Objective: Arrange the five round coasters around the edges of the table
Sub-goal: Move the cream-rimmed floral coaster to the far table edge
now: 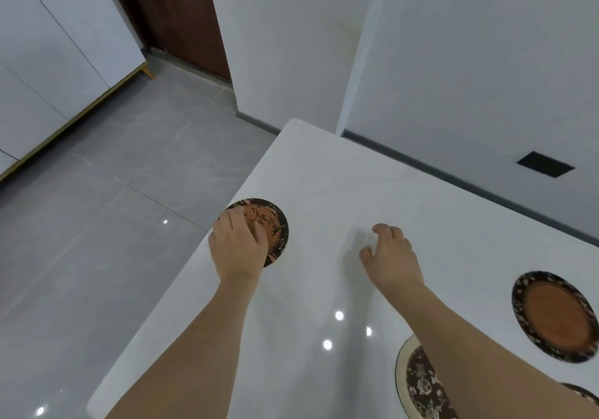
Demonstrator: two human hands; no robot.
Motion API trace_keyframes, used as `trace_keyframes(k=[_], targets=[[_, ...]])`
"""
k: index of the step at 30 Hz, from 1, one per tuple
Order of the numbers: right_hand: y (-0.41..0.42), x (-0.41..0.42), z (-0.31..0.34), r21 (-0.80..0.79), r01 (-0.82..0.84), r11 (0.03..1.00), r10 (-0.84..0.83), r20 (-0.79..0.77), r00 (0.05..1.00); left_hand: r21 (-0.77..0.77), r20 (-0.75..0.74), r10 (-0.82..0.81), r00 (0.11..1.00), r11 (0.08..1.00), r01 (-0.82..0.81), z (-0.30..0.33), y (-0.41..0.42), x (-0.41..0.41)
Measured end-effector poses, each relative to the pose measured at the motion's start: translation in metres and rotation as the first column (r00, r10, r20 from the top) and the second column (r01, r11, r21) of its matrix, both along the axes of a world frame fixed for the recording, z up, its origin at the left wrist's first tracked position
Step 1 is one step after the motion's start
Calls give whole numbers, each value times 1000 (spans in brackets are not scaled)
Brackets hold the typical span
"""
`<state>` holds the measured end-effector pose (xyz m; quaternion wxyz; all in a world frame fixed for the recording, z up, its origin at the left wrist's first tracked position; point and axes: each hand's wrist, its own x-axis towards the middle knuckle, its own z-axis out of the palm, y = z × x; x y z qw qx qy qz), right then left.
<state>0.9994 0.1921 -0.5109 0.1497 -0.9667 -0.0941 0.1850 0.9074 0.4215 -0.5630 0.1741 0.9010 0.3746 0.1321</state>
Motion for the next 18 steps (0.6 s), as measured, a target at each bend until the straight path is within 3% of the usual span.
trace_keyframes(k=[8,14,18], targets=[[-120,-26,11,29,219,975,-215,-107,971,-79,-60,-324,944,944,319,11,-121,10],[-200,-50,-3,-92,361,928,-372,-255,892,-330,-169,-366,915,896,298,13,-215,11],[-237,-62,-20,-165,362,918,-398,-385,833,-452,-337,-477,812,838,305,8,-279,7]])
